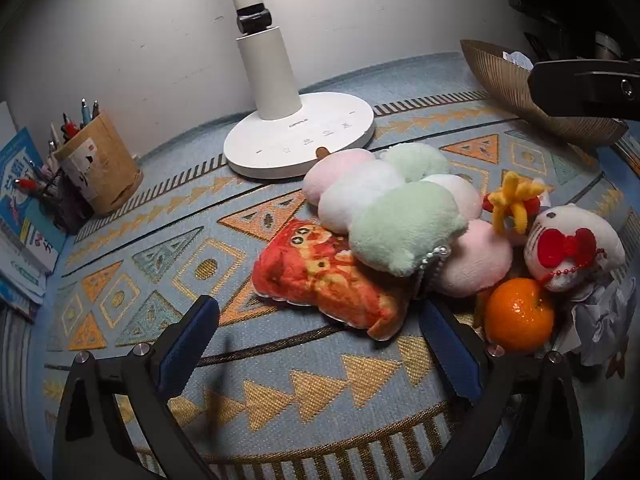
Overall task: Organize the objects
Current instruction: 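Move both grippers back over the pastel dango plush toys, then grasp a dango plush with the left gripper while the right grasps another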
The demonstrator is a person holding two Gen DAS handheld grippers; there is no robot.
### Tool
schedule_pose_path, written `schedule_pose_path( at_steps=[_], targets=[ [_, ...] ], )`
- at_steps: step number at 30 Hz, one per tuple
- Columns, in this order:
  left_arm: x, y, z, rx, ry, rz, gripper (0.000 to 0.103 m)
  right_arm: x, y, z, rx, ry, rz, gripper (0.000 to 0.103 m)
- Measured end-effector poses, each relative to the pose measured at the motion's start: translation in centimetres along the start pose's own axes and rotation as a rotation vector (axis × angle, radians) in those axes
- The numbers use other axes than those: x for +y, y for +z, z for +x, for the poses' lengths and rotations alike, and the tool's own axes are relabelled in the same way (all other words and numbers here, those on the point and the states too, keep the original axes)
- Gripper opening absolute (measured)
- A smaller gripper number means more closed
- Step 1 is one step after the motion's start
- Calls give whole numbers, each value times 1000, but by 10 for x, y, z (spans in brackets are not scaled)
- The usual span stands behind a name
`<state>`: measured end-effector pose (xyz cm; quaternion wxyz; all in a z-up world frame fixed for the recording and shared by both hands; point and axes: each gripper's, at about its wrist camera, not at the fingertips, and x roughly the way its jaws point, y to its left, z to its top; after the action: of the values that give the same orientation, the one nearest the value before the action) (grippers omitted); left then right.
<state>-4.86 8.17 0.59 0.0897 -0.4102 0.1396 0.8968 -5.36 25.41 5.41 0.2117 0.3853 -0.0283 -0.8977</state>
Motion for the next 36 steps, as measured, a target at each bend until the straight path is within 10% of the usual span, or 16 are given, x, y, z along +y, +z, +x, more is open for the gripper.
schedule_pose_path(
  at_steps=[8,12,15,19,29,32,36],
  targets=[
    [79,-14,5,48,134,-320,90,14,28,49,154,34,36,71],
    [102,-15,-10,-4,44,-379,89,13,28,70,238,-30,57,70],
    [95,-1,-21,-56,-181,-324,89,5,25,88,314,-84,86,67],
    [70,15,-25,-77,-283,-213,89,-1,18,106,404,-33,144,67],
    [29,31,1,-12,-251,-29,87,-9,22,107,328,-122,119,47],
    [11,41,12,26,-220,42,62,-32,33,96,276,-181,144,47],
    [-8,52,24,53,-186,101,60,-42,40,96,290,-251,76,47]
  ],
)
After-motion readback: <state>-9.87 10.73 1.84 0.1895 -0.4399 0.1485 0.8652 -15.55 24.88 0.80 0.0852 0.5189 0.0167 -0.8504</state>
